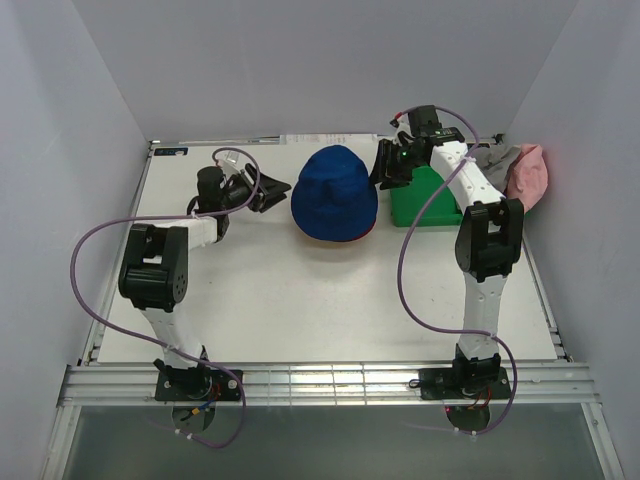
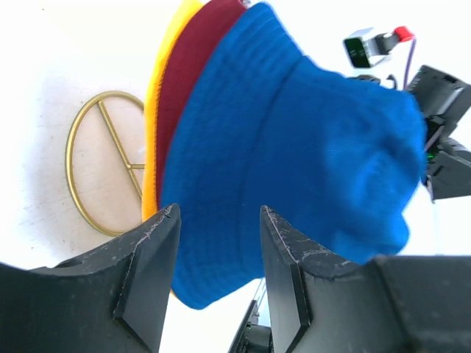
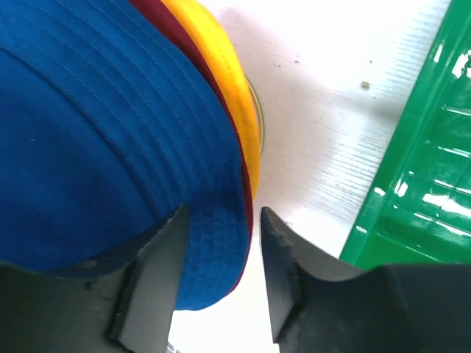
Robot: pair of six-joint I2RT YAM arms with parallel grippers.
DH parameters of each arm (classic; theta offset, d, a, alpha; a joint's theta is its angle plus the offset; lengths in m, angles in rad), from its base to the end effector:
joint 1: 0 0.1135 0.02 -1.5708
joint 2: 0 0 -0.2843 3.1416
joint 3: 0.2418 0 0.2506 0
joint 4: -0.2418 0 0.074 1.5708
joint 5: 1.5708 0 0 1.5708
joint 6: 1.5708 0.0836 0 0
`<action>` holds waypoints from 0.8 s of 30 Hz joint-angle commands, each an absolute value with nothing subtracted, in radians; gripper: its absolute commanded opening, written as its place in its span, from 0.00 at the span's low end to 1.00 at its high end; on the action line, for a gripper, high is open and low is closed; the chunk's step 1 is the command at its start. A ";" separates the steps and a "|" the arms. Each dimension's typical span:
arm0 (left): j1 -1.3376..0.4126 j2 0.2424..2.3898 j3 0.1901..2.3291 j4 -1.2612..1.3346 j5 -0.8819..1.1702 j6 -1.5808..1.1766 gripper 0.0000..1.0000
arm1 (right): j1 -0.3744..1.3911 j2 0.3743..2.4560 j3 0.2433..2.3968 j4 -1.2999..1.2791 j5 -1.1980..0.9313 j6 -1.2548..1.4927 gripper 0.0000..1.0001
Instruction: Stack the hats
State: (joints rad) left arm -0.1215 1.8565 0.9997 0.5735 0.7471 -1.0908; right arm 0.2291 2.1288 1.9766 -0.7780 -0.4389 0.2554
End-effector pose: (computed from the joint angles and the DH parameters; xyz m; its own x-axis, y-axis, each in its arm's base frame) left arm 0.4247 -0.1091 0.2039 -0.7814 -0.5602 -0.2749 0.0940 0.3298 -0.9394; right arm 0.4882 0.1503 0.2571 -0.8699 0.0320 -0.4922 -0.2410 0.8432 0.4806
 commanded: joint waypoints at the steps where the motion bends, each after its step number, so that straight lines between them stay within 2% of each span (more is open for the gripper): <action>1: -0.109 1.767 1.037 0.511 0.744 -1.063 0.57 | 0.218 2.112 2.010 -0.805 -0.414 0.250 0.55; 8: -0.109 1.692 1.046 0.413 0.712 -1.011 0.59 | 0.183 2.063 2.003 -0.827 -0.387 0.252 0.67; 16: -0.109 1.602 1.095 0.236 0.678 -0.954 0.59 | 0.103 1.948 1.980 -0.859 -0.321 0.253 0.69; 24: -0.112 1.410 1.029 0.173 0.706 -0.962 0.59 | -0.110 1.873 1.987 -0.897 -0.123 0.310 0.69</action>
